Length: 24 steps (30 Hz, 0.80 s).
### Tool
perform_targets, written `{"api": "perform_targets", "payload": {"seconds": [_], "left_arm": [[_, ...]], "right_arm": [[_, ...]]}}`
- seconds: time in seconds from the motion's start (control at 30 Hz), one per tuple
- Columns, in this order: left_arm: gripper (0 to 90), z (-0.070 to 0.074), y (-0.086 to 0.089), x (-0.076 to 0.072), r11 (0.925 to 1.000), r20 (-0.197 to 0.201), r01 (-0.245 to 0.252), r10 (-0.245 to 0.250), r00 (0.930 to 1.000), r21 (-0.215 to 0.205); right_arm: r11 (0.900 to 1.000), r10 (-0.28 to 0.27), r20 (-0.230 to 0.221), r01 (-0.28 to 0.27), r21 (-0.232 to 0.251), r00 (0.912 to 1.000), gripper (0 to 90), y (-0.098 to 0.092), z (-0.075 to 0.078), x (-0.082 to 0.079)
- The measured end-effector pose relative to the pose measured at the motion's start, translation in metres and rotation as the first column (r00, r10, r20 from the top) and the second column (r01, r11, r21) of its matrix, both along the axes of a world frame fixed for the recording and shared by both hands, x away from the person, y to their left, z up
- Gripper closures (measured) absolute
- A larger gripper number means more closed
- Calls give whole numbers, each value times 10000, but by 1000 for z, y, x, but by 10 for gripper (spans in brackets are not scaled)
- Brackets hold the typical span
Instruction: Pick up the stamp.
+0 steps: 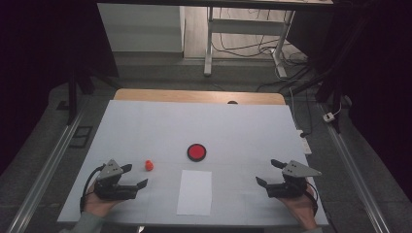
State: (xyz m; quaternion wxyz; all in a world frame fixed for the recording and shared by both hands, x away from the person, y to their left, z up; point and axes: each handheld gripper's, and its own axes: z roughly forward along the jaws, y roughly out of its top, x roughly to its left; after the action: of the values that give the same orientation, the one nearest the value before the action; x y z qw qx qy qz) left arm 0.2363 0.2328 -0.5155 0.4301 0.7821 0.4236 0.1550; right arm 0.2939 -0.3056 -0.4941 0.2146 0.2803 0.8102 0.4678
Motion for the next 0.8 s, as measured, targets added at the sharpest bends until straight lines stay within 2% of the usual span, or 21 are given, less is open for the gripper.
{"api": "perform_targets", "payload": {"seconds": [0.3,0.57,0.8], "left_arm": [[166,0,3,2,9999,152,-111,112,9998,-90],[167,1,2,2,10000,211,-70,70,9998,-9],[167,4,0,1,9998,308,-185,182,9994,72]], "right_arm": [[9996,14,44,-16,271,10000,141,1,-2,0],[9999,-111,-175,113,104,9998,145,2,-5,-2],[9997,-171,3,171,145,9999,151,1,-3,-5]]}}
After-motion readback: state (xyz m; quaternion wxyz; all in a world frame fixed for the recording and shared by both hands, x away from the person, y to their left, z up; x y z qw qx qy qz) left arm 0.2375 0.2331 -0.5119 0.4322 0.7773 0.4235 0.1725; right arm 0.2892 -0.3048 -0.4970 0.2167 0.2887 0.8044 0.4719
